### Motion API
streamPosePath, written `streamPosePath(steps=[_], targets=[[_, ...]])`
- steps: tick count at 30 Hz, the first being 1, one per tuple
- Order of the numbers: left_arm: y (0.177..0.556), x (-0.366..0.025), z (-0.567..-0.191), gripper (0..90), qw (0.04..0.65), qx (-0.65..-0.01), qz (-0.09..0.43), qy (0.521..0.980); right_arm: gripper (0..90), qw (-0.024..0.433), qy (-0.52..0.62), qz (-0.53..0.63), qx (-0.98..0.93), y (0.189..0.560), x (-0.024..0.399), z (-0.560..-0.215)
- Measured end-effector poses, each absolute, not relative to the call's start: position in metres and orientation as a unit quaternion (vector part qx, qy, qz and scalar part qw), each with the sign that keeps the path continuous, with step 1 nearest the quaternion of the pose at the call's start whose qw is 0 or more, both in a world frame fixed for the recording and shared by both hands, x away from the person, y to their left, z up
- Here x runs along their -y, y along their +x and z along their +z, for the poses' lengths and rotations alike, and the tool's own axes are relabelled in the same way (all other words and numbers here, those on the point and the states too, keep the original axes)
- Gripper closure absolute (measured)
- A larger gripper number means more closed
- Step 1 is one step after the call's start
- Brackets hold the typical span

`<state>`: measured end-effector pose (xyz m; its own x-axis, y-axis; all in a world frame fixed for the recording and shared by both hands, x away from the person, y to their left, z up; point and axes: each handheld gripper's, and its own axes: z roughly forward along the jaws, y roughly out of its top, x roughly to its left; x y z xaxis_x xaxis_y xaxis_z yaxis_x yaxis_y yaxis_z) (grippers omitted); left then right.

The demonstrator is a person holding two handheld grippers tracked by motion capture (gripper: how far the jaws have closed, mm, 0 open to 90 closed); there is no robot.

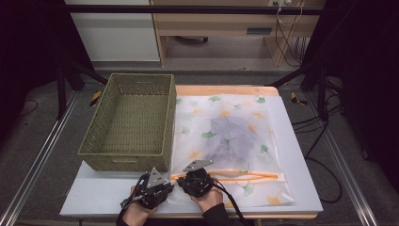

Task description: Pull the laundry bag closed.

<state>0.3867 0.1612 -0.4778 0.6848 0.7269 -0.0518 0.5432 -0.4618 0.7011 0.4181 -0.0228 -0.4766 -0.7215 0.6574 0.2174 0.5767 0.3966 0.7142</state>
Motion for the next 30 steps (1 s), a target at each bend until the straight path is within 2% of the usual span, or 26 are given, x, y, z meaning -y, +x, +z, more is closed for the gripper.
streamPosePath(steps=[2,11,16,22,24,30], targets=[[0.387,-0.161,-0.478,84.3,0.358,-0.375,0.129,0.845,88.6,0.051,0.367,0.404,-0.836,0.419,0.023,-0.478],[0.387,-0.161,-0.478,83.7,0.359,-0.375,0.129,0.845,89.6,0.056,0.367,0.404,-0.836,0.418,0.022,-0.477],[0.39,-0.161,-0.477,73.2,0.368,-0.383,0.121,0.838,89.7,0.056,0.367,0.408,-0.834,0.416,0.025,-0.474],[0.394,-0.161,-0.474,72.0,0.384,-0.386,0.118,0.83,89.7,0.064,0.36,0.41,-0.836,0.415,0.027,-0.469],[0.395,-0.159,-0.473,72.9,0.386,-0.387,0.116,0.829,89.7,0.066,0.356,0.413,-0.836,0.414,0.027,-0.468],[0.394,-0.158,-0.472,85.3,0.394,-0.394,0.111,0.823,89.7,0.065,0.359,0.413,-0.834,0.414,0.03,-0.466]])
